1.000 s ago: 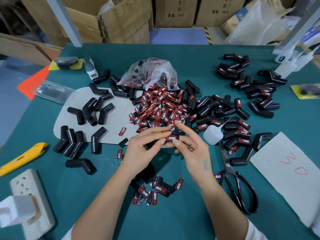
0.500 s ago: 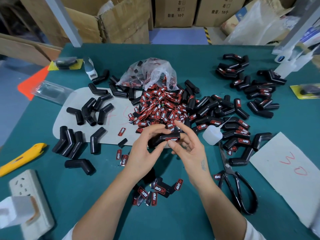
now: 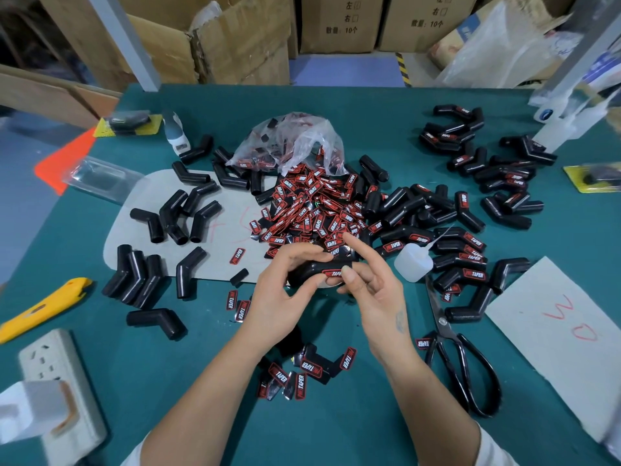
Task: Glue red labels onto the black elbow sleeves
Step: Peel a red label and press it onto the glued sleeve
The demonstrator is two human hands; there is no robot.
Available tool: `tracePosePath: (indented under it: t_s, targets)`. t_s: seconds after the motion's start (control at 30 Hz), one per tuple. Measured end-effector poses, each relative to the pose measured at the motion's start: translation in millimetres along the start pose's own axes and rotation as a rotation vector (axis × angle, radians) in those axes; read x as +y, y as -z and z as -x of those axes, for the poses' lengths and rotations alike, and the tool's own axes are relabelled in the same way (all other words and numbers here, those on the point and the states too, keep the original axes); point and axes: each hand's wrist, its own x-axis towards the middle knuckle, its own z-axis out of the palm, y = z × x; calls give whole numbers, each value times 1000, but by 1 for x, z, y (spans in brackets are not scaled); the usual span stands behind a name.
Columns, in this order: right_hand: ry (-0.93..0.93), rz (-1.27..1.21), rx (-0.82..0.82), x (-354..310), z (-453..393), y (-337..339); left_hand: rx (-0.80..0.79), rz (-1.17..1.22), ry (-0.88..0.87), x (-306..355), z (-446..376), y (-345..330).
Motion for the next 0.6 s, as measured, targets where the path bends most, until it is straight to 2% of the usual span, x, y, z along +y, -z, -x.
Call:
tracePosePath:
  t_s: [0.17, 0.37, 0.6]
  targets:
    - [17, 11, 17, -3, 1, -1, -5, -79, -102, -4, -3, 0]
    - [30, 37, 104, -4, 3, -5, 39, -41, -63, -6, -3, 0]
    - [86, 147, 106, -5, 3, 0, 40, -30, -40, -4, -3, 5]
